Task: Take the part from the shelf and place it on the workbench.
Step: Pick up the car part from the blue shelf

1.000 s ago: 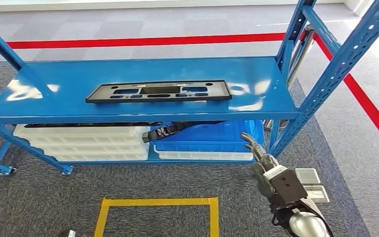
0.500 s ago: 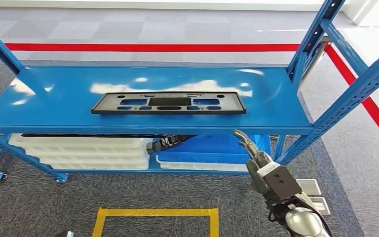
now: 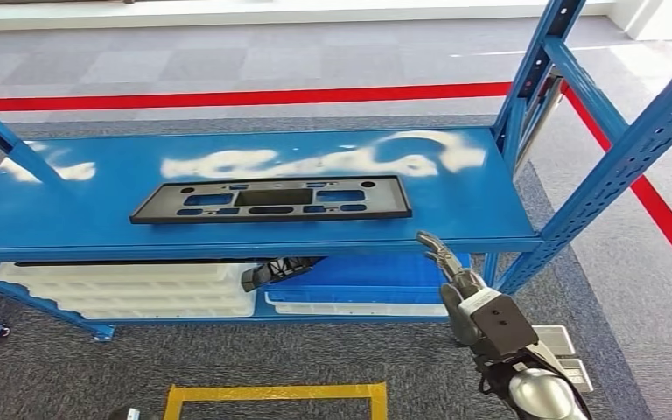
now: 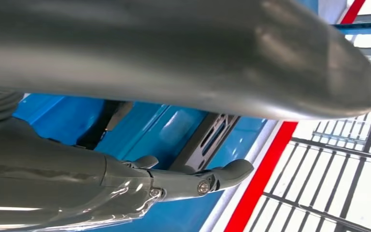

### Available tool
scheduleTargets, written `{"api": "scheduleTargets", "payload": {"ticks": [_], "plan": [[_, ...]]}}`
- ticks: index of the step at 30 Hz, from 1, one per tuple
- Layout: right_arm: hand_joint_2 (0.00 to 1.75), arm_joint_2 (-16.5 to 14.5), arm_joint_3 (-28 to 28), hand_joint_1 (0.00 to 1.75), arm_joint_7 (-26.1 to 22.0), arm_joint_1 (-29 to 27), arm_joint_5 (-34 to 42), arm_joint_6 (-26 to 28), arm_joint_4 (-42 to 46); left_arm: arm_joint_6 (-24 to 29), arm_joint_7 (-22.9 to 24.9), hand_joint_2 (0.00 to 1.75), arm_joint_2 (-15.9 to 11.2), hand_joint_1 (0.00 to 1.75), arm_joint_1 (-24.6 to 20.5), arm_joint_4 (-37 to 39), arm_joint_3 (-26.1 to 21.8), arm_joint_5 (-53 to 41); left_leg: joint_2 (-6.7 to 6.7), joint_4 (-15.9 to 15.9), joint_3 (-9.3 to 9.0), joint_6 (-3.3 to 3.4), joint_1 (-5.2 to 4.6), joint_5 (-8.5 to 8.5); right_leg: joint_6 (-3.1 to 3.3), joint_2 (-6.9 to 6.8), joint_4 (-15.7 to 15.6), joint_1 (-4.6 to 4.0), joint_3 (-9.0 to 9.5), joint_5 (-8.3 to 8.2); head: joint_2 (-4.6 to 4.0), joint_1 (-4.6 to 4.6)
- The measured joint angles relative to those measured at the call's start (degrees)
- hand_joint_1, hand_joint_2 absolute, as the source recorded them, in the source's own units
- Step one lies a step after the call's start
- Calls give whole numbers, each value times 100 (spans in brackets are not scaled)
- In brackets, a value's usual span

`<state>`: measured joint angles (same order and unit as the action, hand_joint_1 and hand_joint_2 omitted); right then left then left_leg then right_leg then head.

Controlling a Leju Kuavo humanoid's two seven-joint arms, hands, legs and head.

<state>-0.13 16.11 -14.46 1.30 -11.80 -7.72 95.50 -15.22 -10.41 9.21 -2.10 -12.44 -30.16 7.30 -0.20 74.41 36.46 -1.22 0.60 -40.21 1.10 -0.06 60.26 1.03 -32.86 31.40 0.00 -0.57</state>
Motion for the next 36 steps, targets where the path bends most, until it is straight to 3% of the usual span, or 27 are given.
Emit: {"api": "scheduleTargets", "payload": {"ticks": [1, 3, 5, 9, 11, 14, 15, 16, 18, 20, 21, 24, 26, 29, 30, 31, 32, 34, 36], "plan": [[0, 0, 0, 0, -8, -20, 2, 4, 1, -5, -1, 0, -2, 0, 11, 0, 0, -8, 0, -43, 56, -4, 4, 124, -6, 5, 0, 0, 34, 24, 0, 0], [0, 0, 1, 0, -31, -43, 4, 10, 13, -9, -9, 0, -8, 0, 19, 0, 0, -15, 1, -674, -94, 22, 4, 630, -36, 11, -2, 2, 113, 73, 0, 0], [0, 0, 3, 0, -51, -43, 5, 16, 30, -10, -19, 0, -15, 0, 13, 0, 0, -24, 1, -1230, -244, 75, -24, 880, -82, 9, -5, -2, 158, 111, 0, -1], [0, -1, 18, 0, -56, -51, 4, 18, 67, -7, -38, 0, -19, 0, 31, 0, 0, -29, 0, -1408, -280, 196, -53, 984, -217, 11, -11, -11, 189, 174, 0, -3], [0, -1, 28, 0, -58, -40, 5, 19, 98, -9, -51, 0, -26, 0, 16, 0, 0, -28, 9, -1478, -321, 264, -24, 1016, -259, 12, 198, -17, 108, 336, 0, -2], [0, 2, 34, 0, -60, -49, 5, 20, 108, -13, -59, 0, -36, 0, -1, 0, 0, -28, 14, -1506, -345, 319, -14, 1004, -290, 11, 1181, -12, -417, 771, 0, -2], [0, 3, 35, 0, -60, -60, 4, 20, 108, -14, -59, 0, -36, 0, 2, 0, 0, -28, 12, -1506, -354, 325, -15, 991, -301, 11, 1414, -11, -566, 798, 0, -2], [0, 4, 37, 0, -60, -67, 4, 20, 107, -14, -61, 0, -36, 0, 5, 0, 0, -28, 9, -1505, -369, 324, -15, 975, -310, 11, 1449, -10, -622, 712, 0, -2], [0, 4, 39, 0, -60, -68, 1, 21, 108, -22, -72, 0, -36, 0, 12, 0, 0, -31, 1, -1504, -430, 298, -12, 928, -311, 10, 882, -7, -423, 271, 0, -2], [0, 4, 46, 0, -60, -64, -4, 25, 109, -36, -91, 0, -36, 0, 7, 0, 0, -41, -4, -1494, -481, 239, -29, 872, -275, 11, 223, -19, -146, -32, 0, -3], [0, 5, 49, 0, -60, -67, -7, 27, 110, -43, -98, 0, -36, 0, 1, 0, 0, -50, -5, -1491, -490, 209, -37, 855, -246, 15, 59, -28, -80, -72, 0, -6], [0, 6, 51, 0, -60, -82, -13, 41, 122, -69, -111, 0, -38, 0, -15, 0, 0, -66, -4, -1501, -502, 148, -37, 830, -151, 24, -20, -34, -53, -48, 0, -11], [0, 3, 53, 0, -61, -79, -15, 46, 141, -82, -117, 0, -40, 0, -22, 0, 0, -72, -3, -1322, -433, 92, -32, 689, -93, 12, -48, -1, -30, -51, 0, -12], [0, -2, 58, 0, -62, -95, -19, 46, 156, -90, -123, 0, -42, 0, -19, 0, 0, -80, -1, -311, 78, 12, -5, 228, -39, -13, -56, 10, -16, -31, 0, -13], [0, -2, 59, 0, -62, -107, -20, 46, 156, -91, -124, 0, -43, 0, -11, 0, 0, -80, 0, -20, 242, 2, 0, 159, -32, -16, -56, 8, -11, -23, 0, -13], [0, -2, 59, 0, -62, -119, -20, 46, 156, -91, -124, 0, -43, 0, -3, 0, 0, -80, 0, 82, 320, 3, 0, 202, -28, -15, -55, 6, 0, -13, 0, -13], [0, -2, 59, 0, -62, -128, -20, 46, 156, -91, -124, 0, -43, 0, 2, 0, 0, -79, 0, -45, 288, 15, -2, 355, -29, -10, -55, 5, 20, 1, 0, -13], [0, -3, 61, 0, -62, -139, -19, 48, 158, -91, -124, 0, -44, 0, 4, 0, 0, -79, -1, -751, -3, 80, -16, 806, -46, -1, -58, 4, 78, 39, 0, -13], [0, -4, 62, 0, -63, -146, -18, 51, 159, -94, -124, 0, -50, 0, 1, 0, 0, -79, -1, -1304, -237, 163, -53, 1040, -91, 6, -55, -4, 100, 70, 0, -14]]}}
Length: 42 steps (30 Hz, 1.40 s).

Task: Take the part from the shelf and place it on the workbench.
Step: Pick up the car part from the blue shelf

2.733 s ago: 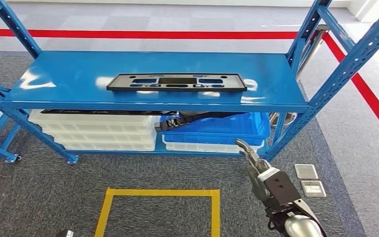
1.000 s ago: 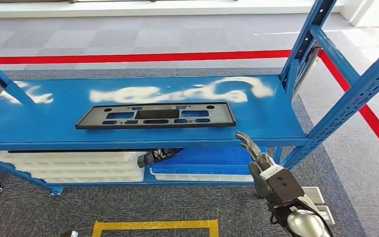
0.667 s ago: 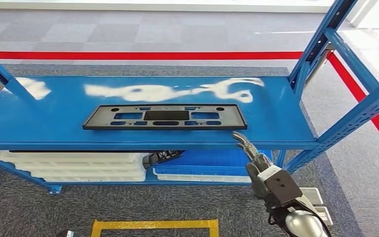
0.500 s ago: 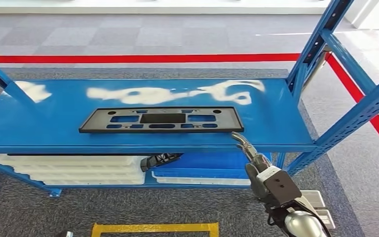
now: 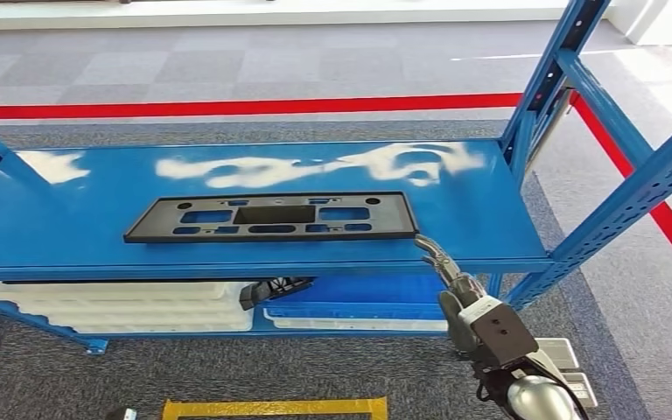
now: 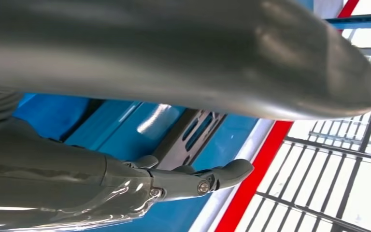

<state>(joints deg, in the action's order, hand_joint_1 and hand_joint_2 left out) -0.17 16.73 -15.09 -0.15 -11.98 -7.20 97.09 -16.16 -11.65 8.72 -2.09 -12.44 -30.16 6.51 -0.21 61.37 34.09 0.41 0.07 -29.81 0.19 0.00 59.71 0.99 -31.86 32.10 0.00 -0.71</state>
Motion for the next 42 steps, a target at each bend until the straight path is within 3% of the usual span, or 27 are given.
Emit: {"api": "scheduleTargets", "payload": {"ticks": [2, 5, 8, 9, 10, 11, 13, 15, 20, 22, 24, 25, 26, 27, 29, 31, 34, 36, 39, 40, 41, 42], "plan": [[0, -1, 1, 0, -1, -16, -1, 1, 1, -4, -1, 0, -4, 0, -4, 0, 0, 0, 1, -123, -36, 56, -29, -18, -62, 1, -6, -5, -15, 4, 0, 0], [0, 1, 6, 0, -5, -29, -1, 2, 27, -13, -9, 0, -5, 0, 4, 0, 0, 2, 10, -246, -99, 115, 17, -7, -142, -2, 108, -9, -41, 120, 0, 2], [0, 3, 12, 0, -42, -45, 1, 15, 38, -35, -19, 0, -4, 0, -4, 0, 0, 1, 19, -296, -143, 153, 37, 3, -176, 1, 996, -4, -459, 574, 0, 3], [0, 3, 14, 0, -76, -58, 1, 23, 41, -40, -20, 0, -4, 0, -4, 0, 0, 1, 20, -295, -146, 156, 37, -2, -188, 1, 1304, -1, -626, 669, 0, 3], [0, 4, 16, 0, -120, -68, 1, 32, 53, -43, -21, 0, -4, 0, -1, 0, 0, 0, 19, -294, -151, 155, 39, -9, -201, 0, 1457, 2, -722, 664, 0, 3], [0, 5, 17, 0, -178, -72, 1, 39, 79, -43, -23, 0, -4, 0, 1, 0, 0, -2, 17, -291, -164, 148, 43, -19, -214, -1, 1387, 6, -710, 544, 0, 3], [0, 7, 20, 0, -324, -56, 4, 45, 189, -44, -27, 0, -3, 0, 4, 0, 0, -12, 11, -273, -203, 106, 55, -59, -234, -4, 715, 16, -422, 124, 0, 3], [0, 11, 28, 0, -456, -16, 21, 36, 347, -45, -33, 0, -2, 0, -1, 0, 0, -28, 6, -228, -215, 36, 40, -108, -208, 1, 134, 8, -165, -103, 0, 2], [0, 41, 60, 0, -574, 84, 81, -10, 819, -55, -38, 0, -3, 0, -10, 0, 0, -52, 4, -122, -189, -72, 37, -217, -31, 10, 28, 9, -124, -93, 0, -5], [0, 45, 92, 0, -590, 132, 90, -23, 965, -64, -39, 0, -2, 0, -16, 0, 0, -52, 5, 356, 21, -124, 49, -504, 18, -7, 22, 19, -119, -94, 0, -5], [0, 54, 127, 0, -593, 149, 92, -33, 1039, -72, -39, 0, -2, 0, -10, 0, -1, -52, 5, 1104, 382, -147, 57, -812, 44, -19, 23, 6, -118, -85, 0, -5], [0, 61, 143, 0, -593, 150, 93, -38, 1057, -73, -39, 0, -2, 0, -4, 0, -1, -52, 5, 1334, 503, -142, 54, -851, 52, -20, 24, -3, -113, -79, 0, -5], [0, 68, 155, 0, -594, 150, 93, -40, 1071, -74, -39, 0, -2, 0, 1, 0, -2, -52, 5, 1356, 530, -125, 49, -779, 58, -18, 24, -12, -104, -73, 0, -5], [0, 74, 164, 0, -594, 152, 94, -42, 1084, -74, -40, 0, -2, 0, 3, 0, -3, -52, 5, 1154, 454, -93, 40, -606, 62, -14, 24, -21, -88, -66, 0, -5], [0, 84, 177, 0, -595, 159, 94, -45, 1113, -74, -42, 0, -6, 0, -1, 1, -8, -52, 5, 422, 140, 17, -3, -193, 60, -7, 21, -33, -59, -45, 0, -5], [0, 92, 190, 0, -597, 170, 92, -49, 1128, -77, -45, 0, -10, 0, -8, 2, -14, -52, 4, -58, -58, 113, -60, -16, 27, -2, 21, -30, -64, -33, 0, -4], [0, 114, 216, 0, -600, 192, 90, -51, 1145, -79, -49, 0, -10, 0, -9, 2, -20, -51, 8, -199, -103, 161, -68, -33, -69, -7, 14, -23, -70, -29, 0, -3], [0, 136, 227, 0, -603, 220, 89, -51, 1163, -81, -52, 0, -10, 0, -11, 2, -22, -51, 17, -297, -155, 175, -28, -2, -117, -5, 198, -31, -125, 118, 0, -2], [0, 181, 244, 0, -604, 236, 87, -51, 1169, -92, -55, 0, -3, 0, -17, 2, -22, -52, 23, -337, -185, 193, -5, 8, -163, 0, 1145, -24, -566, 591, 0, -1], [0, 198, 251, 0, -604, 232, 87, -51, 1167, -95, -55, 0, 0, 0, -15, 2, -22, -52, 24, -335, -189, 192, -4, 3, -181, -1, 1398, -17, -698, 655, 0, -1], [0, 211, 259, 0, -603, 230, 87, -51, 1165, -97, -55, 0, 1, 0, -14, 2, -22, -52, 24, -333, -195, 188, -2, -4, -199, -3, 1464, -9, -742, 609, 0, -1], [0, 221, 267, 0, -603, 231, 87, -51, 1163, -98, -55, 0, 1, 0, -14, 2, -22, -52, 22, -329, -208, 177, 4, -14, -219, -4, 1305, 2, -677, 455, 0, -1]]}}
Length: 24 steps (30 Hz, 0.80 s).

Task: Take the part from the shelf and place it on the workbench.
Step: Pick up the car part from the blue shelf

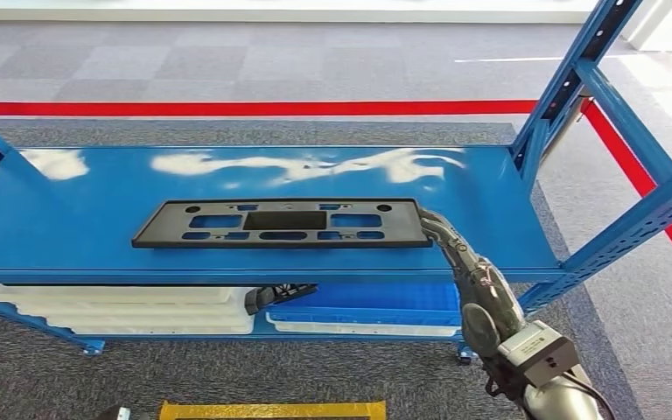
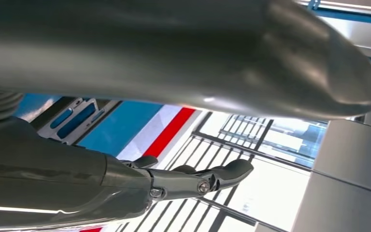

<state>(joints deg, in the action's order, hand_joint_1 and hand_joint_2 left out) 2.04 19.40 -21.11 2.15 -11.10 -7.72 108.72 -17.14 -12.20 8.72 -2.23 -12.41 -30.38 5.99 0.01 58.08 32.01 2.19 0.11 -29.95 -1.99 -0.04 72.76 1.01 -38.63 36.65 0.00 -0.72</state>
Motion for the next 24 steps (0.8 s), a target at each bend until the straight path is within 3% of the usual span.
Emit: {"api": "scheduleTargets", "payload": {"ticks": [2, 4, 7, 9, 12, 13, 14, 15, 17, 19, 21, 24], "plan": [[0, 11, 14, 0, 0, 9, 0, 0, -2, -4, -1, 0, 1, 0, -1, 0, -1, 0, -6, 26, -25, -45, 11, -41, -27, -3, -722, 18, 332, -393, 0, 0], [0, 16, 26, 0, 1, 12, 0, 1, -6, -7, -3, 0, 1, 0, -2, 0, -2, 0, -15, 76, -18, -109, -1, -87, 16, 4, -1223, 12, 548, -555, 0, -1], [0, 21, 33, 0, 2, 2, 0, 2, -9, -5, -7, 0, -1, 0, -4, 0, -2, -1, -19, 96, -15, -167, -7, -114, 135, 13, -1290, -4, 565, -538, -1, -4], [0, 21, 41, 0, 2, 9, 0, 2, -9, -3, -9, 0, -1, 0, -9, 0, -2, -3, -19, 257, 40, -215, 4, -234, 195, 4, -1300, 15, 587, -533, -1, -5], [0, 21, 51, 0, 2, 4, -2, 2, -13, -1, -10, 0, -1, 0, -2, 0, -2, -9, -18, 1238, 520, -288, 28, -695, 259, -15, -1303, 18, 610, -509, 0, -7], [0, 21, 51, 0, 2, 1, -2, 2, -18, -1, -9, 0, -2, 0, 5, 0, -3, -9, -18, 1556, 696, -294, 31, -783, 269, -16, -1303, 12, 618, -499, 0, -7], [0, 21, 51, 0, 2, -1, -2, 2, -22, 0, -9, 0, -2, 0, 11, 0, -3, -9, -18, 1699, 794, -288, 31, -764, 277, -13, -1303, 7, 632, -486, 0, -7], [0, 21, 52, 0, 2, -2, -2, 2, -25, 0, -10, 0, -2, 0, 14, 0, -4, -9, -18, 1627, 792, -270, 29, -632, 280, -8, -1303, 1, 655, -469, 0, -7], [0, 21, 54, 0, 2, 1, -2, 2, -27, -1, -13, 0, -2, 0, 13, 0, -4, -9, -19, 970, 539, -192, 8, -183, 271, 2, -1306, -7, 721, -423, 0, -7], [0, 21, 56, 0, 3, 7, -2, 2, -28, -3, -16, 0, -5, 0, 8, 0, -5, -9, -18, 400, 289, -103, -34, 75, 241, 9, -1311, -18, 766, -380, 0, -7], [0, 21, 56, 0, 4, 11, -2, 2, -31, -4, -17, 0, -8, 0, 2, 0, -7, -9, -17, 248, 221, -44, -68, 44, 188, 7, -1322, -17, 765, -361, 0, -7], [0, 26, 60, 0, 4, 19, -2, 2, -26, -3, -21, 0, -10, 0, 6, 0, -9, -9, -12, 91, 128, -13, -38, 17, 101, -3, -1265, -19, 766, -290, 0, -5]]}}
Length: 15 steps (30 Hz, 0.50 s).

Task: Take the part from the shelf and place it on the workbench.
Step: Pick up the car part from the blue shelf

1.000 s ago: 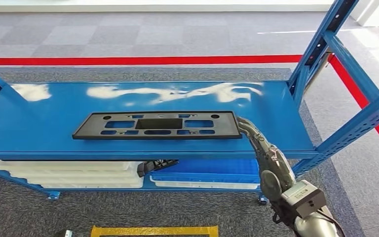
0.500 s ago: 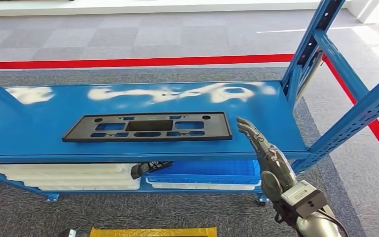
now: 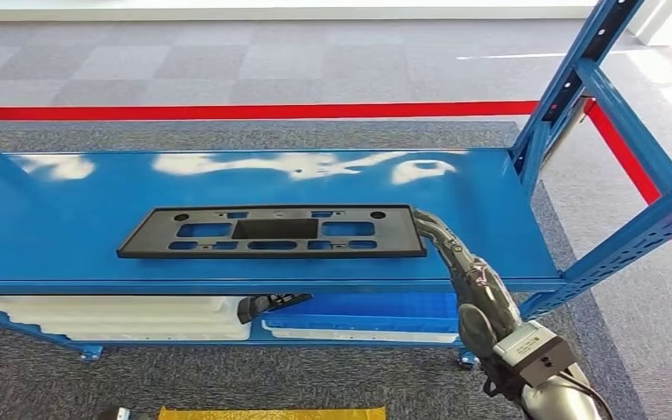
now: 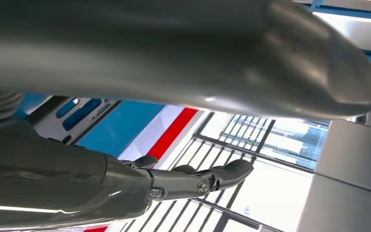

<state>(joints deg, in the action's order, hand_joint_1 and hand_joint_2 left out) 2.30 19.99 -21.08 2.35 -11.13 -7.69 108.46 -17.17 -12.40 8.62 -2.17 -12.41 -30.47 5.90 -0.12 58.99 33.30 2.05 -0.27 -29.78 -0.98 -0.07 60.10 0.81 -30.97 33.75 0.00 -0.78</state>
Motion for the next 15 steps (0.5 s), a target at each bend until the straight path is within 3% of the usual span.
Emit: {"api": "scheduleTargets", "payload": {"ticks": [2, 4, 5, 6, 8, 10, 11, 15], "plan": [[0, 10, 4, 0, -1, 10, 1, 2, 0, -1, -3, 0, -1, 0, -4, 0, -4, -1, 7, -77, -84, 16, 28, 0, -28, 3, 446, 4, -208, 224, 0, 1], [0, 20, 7, 0, -1, -5, 2, 6, -8, 0, 0, 0, 0, 0, -8, 0, -7, -4, 8, -82, -130, 37, 30, -32, -51, 4, 1147, 9, -617, 465, 0, 1], [0, 26, 9, 0, -1, -19, 1, 8, -14, 3, 3, 0, 1, 0, -5, 0, -7, -6, 8, -80, -154, 40, 31, -53, -66, 3, 1356, 14, -769, 468, 0, 1], [0, 31, 12, 0, 0, -27, 1, 9, -20, 6, 3, 0, 1, 0, -3, 0, -8, -8, 6, -76, -182, 34, 32, -77, -83, 2, 1365, 21, -828, 357, 0, 1], [0, 36, 19, 0, 1, -26, -4, 17, -26, 11, 1, 0, 1, 0, -1, 0, -11, -19, 0, -59, -256, -6, 41, -145, -108, -2, 806, 37, -663, -99, 0, 1], [0, 37, 27, 0, 5, -22, -20, 35, -29, 13, -10, 0, 0, 0, -4, 0, -14, -38, -5, -21, -296, -76, 31, -222, -83, -1, 232, 27, -431, -370, 0, 1], [0, 37, 30, 0, 8, -24, -36, 49, -29, 14, -15, 0, -1, 0, -7, 0, -14, -44, -6, -4, -298, -105, 25, -247, -50, 5, 97, 17, -377, -389, 0, -2], [0, 32, 29, 0, 16, -25, -120, 165, -15, 29, -35, 0, -1, 0, -21, 0, -15, -56, -3, 64, -283, -170, 32, -334, 98, 16, 42, 17, -346, -329, -1, -8]]}}
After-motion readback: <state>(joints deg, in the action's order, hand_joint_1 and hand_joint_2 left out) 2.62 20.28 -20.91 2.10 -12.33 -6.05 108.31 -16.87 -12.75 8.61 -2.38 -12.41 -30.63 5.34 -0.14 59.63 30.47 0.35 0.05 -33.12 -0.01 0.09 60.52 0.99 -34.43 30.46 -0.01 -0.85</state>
